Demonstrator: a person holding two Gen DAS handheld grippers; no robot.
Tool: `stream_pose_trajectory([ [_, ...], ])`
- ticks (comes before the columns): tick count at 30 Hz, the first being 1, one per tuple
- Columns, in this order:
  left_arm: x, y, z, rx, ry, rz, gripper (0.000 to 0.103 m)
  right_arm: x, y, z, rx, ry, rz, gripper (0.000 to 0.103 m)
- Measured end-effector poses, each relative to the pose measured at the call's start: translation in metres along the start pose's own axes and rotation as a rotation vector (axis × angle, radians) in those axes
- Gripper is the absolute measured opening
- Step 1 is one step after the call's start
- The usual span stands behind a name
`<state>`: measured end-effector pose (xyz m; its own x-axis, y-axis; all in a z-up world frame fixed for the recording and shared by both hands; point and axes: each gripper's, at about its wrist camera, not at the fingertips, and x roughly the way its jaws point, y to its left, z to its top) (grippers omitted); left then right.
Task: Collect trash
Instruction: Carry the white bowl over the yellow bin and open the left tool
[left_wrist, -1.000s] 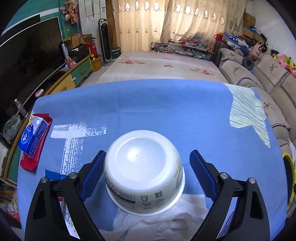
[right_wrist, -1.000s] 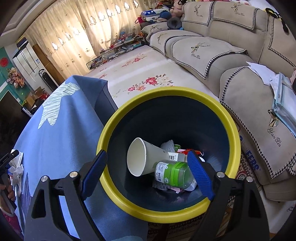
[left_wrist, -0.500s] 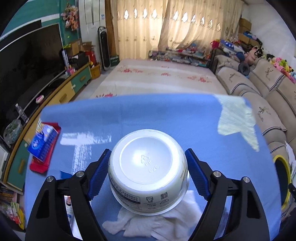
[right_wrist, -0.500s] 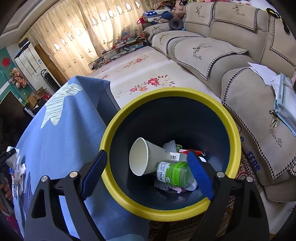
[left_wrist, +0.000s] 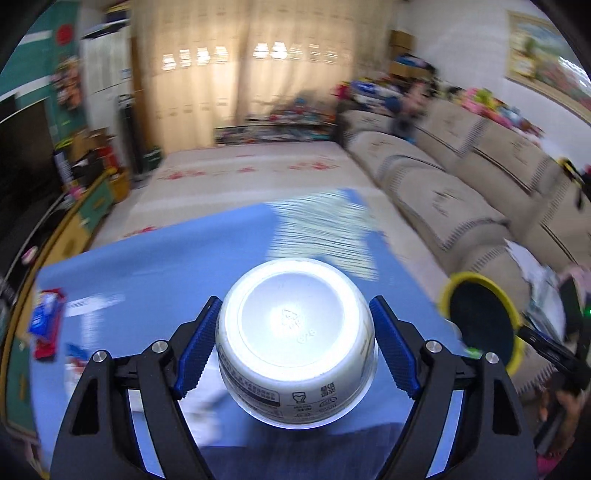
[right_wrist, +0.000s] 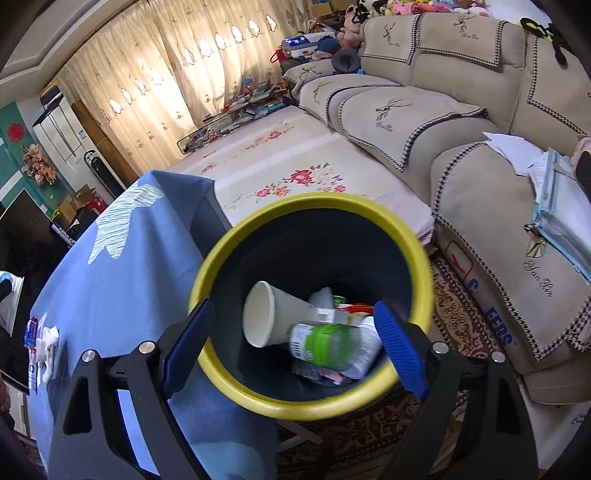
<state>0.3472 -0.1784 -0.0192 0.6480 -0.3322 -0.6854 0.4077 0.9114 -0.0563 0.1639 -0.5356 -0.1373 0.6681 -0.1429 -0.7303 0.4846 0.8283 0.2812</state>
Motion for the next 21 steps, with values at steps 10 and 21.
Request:
stream_pose_trajectory([
  [10,0.054,-0.168,-0.008,0.199,0.105,-0.232,0.079,-0.034,-0.058,0.006,0.050,-0.050,-0.071,0.083],
  [21,0.131,-0.296,-0.006,0.300,0.195,-0.331,0.080,-0.067,-0.095,0.007,0.078,-0.084,-0.137,0.083],
])
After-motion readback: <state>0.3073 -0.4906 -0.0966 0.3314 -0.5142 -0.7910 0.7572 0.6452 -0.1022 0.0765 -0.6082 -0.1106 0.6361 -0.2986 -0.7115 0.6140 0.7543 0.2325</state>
